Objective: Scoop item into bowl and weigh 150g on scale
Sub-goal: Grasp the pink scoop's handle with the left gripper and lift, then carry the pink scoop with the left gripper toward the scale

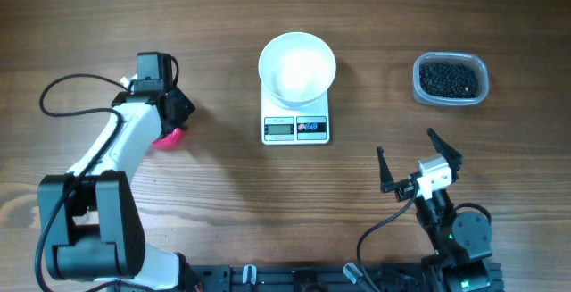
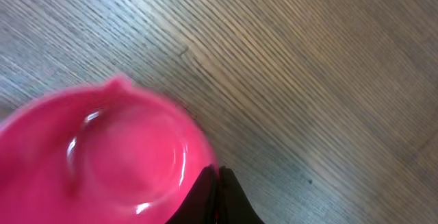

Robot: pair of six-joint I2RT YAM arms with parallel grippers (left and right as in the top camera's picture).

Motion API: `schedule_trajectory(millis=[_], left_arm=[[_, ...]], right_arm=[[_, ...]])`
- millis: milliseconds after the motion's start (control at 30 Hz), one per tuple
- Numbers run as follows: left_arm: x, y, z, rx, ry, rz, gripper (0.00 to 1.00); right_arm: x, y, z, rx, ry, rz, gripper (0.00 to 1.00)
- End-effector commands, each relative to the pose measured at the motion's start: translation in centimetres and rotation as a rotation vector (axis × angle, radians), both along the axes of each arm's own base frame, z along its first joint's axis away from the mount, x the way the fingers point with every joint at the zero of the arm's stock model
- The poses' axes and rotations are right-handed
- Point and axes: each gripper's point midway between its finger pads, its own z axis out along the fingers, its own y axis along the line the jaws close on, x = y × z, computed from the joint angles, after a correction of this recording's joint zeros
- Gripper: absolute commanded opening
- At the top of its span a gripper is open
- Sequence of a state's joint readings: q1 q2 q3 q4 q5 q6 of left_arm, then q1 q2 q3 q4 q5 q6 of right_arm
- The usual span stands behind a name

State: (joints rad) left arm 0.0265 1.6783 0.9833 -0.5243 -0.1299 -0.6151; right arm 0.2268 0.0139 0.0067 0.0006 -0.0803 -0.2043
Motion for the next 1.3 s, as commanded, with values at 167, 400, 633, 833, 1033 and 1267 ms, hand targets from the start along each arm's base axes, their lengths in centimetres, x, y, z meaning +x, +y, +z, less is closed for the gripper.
schedule_trajectory(millis=[167,400,633,833,1033,1267], left_arm=[[0.3,-2.3,0.0,-0.218,-0.016,0.203,0.04],[3.5,-7.9,3.9,-0.552,-0.078,0.421,0.04],[2.9,-11.2,3.5,-0.529,-0.104,0.654,0.04],[2.0,-11.7,3.2,-0.527,-0.084,0.742,0.04],[0.8,-11.2,2.6,-0.510,-0.049,0.850,0.04],[0.8,-11.2,2.6,-0.504,-0.047,0.812,0.59]], right_arm=[[0.0,-0.1,0.1,-0.004,-0.006,-0.008,1.00],[0.0,-0.1,0.0,-0.005,-0.002,-0.009,1.00],[0.0,-0.1,0.0,-0.005,-0.002,-0.009,1.00],[0.0,-0.1,0.0,-0.005,-0.002,-0.009,1.00],[0.0,-0.1,0.0,-0.005,-0.002,-0.008,1.00],[0.0,-0.1,0.0,-0.005,-0.002,-0.008,1.00]])
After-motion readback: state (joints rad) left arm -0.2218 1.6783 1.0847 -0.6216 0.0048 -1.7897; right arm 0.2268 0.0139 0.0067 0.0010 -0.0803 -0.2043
